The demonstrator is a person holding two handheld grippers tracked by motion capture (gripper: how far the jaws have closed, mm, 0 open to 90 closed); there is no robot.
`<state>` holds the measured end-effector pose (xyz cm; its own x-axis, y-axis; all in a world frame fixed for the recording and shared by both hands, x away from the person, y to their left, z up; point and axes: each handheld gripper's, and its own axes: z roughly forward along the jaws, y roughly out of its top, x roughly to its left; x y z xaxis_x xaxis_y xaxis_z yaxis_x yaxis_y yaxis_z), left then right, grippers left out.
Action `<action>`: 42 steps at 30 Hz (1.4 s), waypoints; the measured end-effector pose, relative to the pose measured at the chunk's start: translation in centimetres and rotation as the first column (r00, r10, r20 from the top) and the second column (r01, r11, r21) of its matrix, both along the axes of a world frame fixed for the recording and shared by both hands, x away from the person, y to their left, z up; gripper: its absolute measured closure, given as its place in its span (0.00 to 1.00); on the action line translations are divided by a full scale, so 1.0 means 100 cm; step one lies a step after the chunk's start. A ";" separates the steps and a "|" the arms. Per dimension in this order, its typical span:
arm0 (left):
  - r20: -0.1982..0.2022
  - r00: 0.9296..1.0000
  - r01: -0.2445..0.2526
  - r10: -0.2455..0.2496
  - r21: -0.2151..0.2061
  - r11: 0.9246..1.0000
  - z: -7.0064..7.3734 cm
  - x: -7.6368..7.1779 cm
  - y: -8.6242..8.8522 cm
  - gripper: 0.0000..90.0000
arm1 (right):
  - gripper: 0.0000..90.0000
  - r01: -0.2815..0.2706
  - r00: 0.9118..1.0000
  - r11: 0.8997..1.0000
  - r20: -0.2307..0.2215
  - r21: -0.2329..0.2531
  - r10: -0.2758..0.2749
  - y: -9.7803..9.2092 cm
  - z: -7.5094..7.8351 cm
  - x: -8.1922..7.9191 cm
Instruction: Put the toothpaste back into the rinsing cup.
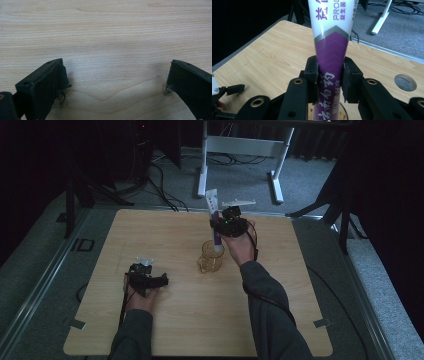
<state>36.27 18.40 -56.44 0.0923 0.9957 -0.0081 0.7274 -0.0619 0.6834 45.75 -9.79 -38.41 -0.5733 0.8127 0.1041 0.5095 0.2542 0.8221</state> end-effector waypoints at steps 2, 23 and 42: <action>0.000 1.000 0.000 0.000 0.000 1.000 0.000 0.000 0.000 0.02 | 0.78 0.001 1.000 1.000 0.000 -0.006 -0.001 0.001 -0.001 0.000; 0.001 1.000 0.000 0.000 0.000 1.000 0.000 0.000 0.000 0.02 | 0.76 -0.003 1.000 0.998 -0.014 -0.064 0.002 0.005 -0.018 -0.001; 0.001 1.000 0.000 0.000 0.000 1.000 0.000 0.000 0.000 0.02 | 0.76 -0.024 0.999 0.994 -0.046 -0.105 0.020 0.001 -0.041 -0.009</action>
<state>36.27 18.40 -56.45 0.0921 0.9957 -0.0077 0.7268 -0.0619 0.6840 44.90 -9.74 -42.50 -0.5879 0.8077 0.0445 0.5385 0.3497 0.7667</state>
